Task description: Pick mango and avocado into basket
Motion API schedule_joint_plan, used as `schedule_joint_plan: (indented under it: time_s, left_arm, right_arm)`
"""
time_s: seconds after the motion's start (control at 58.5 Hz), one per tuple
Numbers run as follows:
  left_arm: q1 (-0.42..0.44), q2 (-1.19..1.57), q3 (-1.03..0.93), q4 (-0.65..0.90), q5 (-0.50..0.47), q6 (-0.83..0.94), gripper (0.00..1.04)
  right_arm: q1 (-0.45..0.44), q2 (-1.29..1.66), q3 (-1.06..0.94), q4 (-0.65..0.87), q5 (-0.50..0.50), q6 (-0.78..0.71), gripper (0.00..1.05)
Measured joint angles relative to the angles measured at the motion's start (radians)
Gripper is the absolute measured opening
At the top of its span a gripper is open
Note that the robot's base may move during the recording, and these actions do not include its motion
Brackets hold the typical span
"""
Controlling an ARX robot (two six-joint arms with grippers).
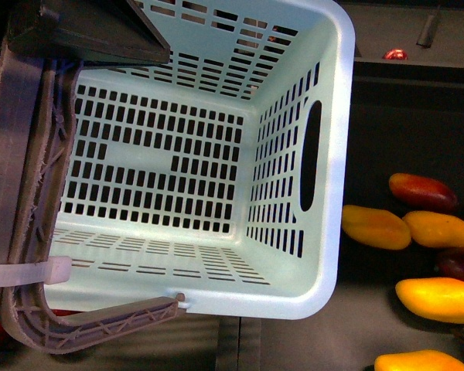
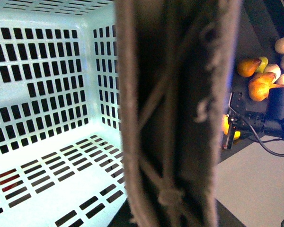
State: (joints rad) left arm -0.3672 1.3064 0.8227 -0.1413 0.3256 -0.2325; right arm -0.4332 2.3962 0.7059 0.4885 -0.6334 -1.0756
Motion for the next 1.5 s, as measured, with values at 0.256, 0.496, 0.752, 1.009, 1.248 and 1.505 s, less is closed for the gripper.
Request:
schedule_joint_plan:
  time_s: [0.256,0.496,0.752,1.009,1.248,1.505]
  left_arm:
    - [0.000,0.000,0.000,0.000,-0.001,0.000,0.06]
    - [0.000,0.000,0.000,0.000,-0.003,0.000,0.06]
    - [0.000,0.000,0.000,0.000,-0.001,0.000,0.06]
    - [0.000,0.000,0.000,0.000,-0.002,0.000,0.06]
    - [0.000,0.000,0.000,0.000,-0.001,0.000,0.06]
    - [0.000,0.000,0.000,0.000,-0.001,0.000,0.06]
  right_arm:
    - [0.044,0.045,0.090,0.017,-0.003,-0.002,0.97]
    - [0.053,0.128,0.164,-0.027,0.023,-0.018,0.97]
    - [0.051,0.219,0.223,0.011,0.042,-0.017,0.97]
    - [0.056,0.262,0.245,0.055,0.051,0.028,0.97]
    - [0.059,0.266,0.245,0.092,0.057,0.063,0.84]
    - [0.057,0.249,0.203,0.150,0.048,0.127,0.68]
